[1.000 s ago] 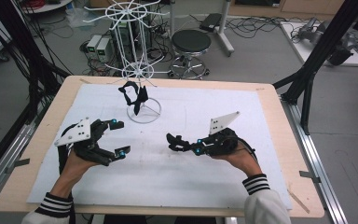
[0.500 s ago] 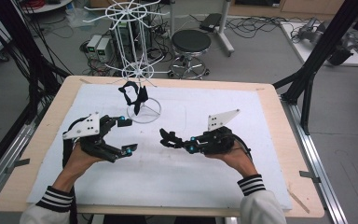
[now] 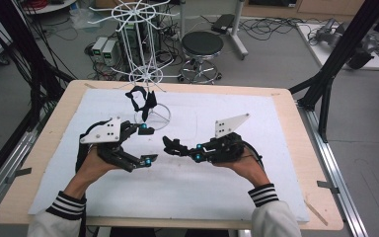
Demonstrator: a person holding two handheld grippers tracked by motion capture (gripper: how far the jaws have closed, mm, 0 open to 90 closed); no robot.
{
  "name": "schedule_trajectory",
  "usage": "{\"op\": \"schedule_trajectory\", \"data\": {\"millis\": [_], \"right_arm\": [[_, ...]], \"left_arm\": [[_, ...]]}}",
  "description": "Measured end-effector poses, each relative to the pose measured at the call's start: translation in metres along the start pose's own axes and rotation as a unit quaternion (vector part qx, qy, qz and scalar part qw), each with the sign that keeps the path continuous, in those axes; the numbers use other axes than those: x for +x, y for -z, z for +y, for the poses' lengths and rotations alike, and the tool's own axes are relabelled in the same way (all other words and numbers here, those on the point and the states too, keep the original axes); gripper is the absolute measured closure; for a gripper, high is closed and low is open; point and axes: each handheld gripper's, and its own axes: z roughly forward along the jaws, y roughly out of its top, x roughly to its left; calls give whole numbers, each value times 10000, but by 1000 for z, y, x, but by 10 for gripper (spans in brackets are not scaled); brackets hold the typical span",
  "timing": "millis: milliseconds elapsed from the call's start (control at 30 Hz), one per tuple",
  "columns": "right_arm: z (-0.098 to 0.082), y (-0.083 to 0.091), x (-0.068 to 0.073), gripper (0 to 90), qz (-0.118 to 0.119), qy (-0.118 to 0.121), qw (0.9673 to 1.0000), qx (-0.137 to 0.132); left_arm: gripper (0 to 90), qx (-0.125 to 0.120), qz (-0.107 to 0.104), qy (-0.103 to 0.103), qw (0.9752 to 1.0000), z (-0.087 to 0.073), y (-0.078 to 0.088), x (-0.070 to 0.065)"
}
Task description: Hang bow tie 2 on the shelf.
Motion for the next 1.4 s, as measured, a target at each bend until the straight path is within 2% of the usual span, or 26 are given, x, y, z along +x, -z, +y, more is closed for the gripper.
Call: {"op": "schedule_trajectory", "data": {"millis": [200,267,333,433,533,667,767,900,1000,1200,1400], "right_arm": [[2,-4,0,831,39,13,10000,47],[2,-5,0,831,50,82,9999,85],[2,-6,1,831,83,84,9999,107],[2,-7,1,831,74,120,9998,114],[2,-7,1,831,98,112,9998,137],[2,-8,1,831,119,126,9997,157],[2,-8,2,830,116,106,9997,168],[2,-9,1,830,126,116,9997,157],[2,-10,1,830,133,111,9997,154],[2,-9,0,830,99,89,9998,133],[2,-8,0,830,69,84,9998,139]], "left_arm": [[273,76,-105,-103,9999,3,-8,-1],[284,110,-127,-115,9998,3,-11,-1],[302,186,-151,-169,9996,4,-13,-2],[359,245,-181,-356,9989,4,-15,-4],[387,290,-255,-417,9984,4,-17,-5],[420,347,-253,-436,9981,3,-19,-5],[446,366,-218,-543,9976,3,-19,-6],[531,385,-234,-624,9970,3,-19,-7],[588,384,-226,-635,9970,3,-19,-8],[777,391,-243,-612,9971,3,-18,-8],[814,361,-249,-469,9979,2,-19,-8]]}}
